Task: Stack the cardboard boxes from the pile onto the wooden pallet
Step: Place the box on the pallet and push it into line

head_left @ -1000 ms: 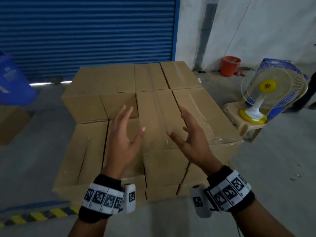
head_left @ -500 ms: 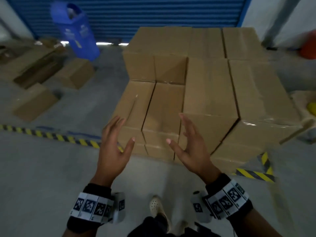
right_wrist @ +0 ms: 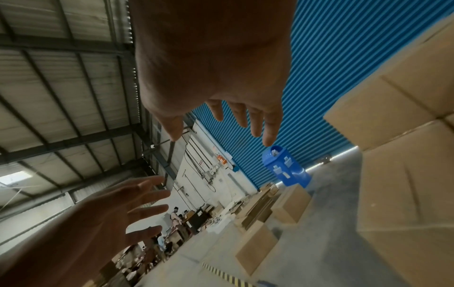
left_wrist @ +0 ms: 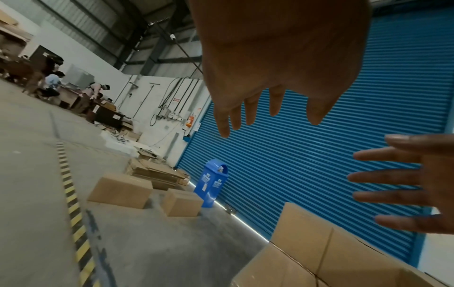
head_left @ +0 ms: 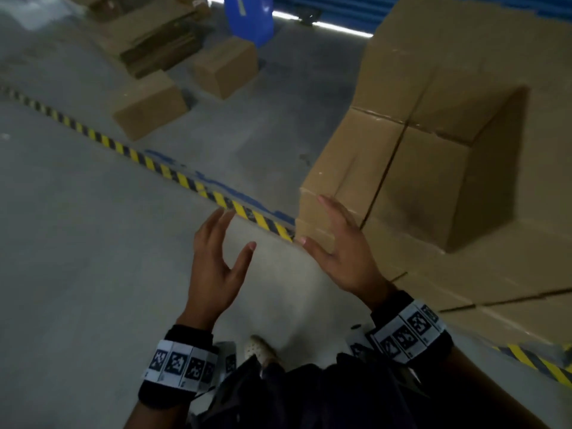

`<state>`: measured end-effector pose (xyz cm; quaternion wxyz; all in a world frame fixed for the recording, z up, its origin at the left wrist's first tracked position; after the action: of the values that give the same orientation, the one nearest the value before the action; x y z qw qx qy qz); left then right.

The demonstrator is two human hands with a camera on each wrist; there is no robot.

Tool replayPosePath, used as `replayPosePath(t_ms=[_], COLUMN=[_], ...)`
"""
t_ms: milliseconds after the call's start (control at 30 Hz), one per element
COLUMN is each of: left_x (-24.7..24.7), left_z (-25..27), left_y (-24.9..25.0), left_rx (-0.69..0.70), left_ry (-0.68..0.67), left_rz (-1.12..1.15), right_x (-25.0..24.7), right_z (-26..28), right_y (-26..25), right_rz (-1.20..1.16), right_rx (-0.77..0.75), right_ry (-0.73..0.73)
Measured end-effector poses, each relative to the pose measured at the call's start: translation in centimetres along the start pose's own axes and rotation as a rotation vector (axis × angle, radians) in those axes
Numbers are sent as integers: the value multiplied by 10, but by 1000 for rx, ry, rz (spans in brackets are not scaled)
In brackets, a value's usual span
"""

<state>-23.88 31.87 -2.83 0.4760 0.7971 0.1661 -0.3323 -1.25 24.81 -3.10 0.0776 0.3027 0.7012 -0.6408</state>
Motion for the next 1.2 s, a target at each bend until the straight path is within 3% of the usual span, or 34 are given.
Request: replayPosePath(t_ms=[200,533,867,1000,1200], left_x=[-66,-125,-155,-178,-206], left_z=[-40,-158,-375,-473,-580], left_y=[-98,-231,-372,-404,-465], left_rx=[-99,-237,-385,-377,-364], left_ry=[5,96,89,116,134], left_rz=[-69,-40,-31,-46,-100], right_x=[111,222,324,355,413], right_z=[-77,-232,-489,-597,-726], right_y=[-39,-51,-45,-66,-90], right_rz=[-68,-148,-194,-187,-151], right_rx=[11,45,27,-33,-70], right_ry=[-80,-191,-224,-276,-323])
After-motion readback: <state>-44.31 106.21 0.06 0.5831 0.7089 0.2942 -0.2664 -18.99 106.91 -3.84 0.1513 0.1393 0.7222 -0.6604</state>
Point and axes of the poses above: each hand's wrist, its own z-axis away from the middle knuckle, its own x-axis out of the palm, y = z × x, the point moved 6 cm from there along -z, towards the middle knuckle, and after that the axes turned 5 degrees about -z, right-handed, at the moved point
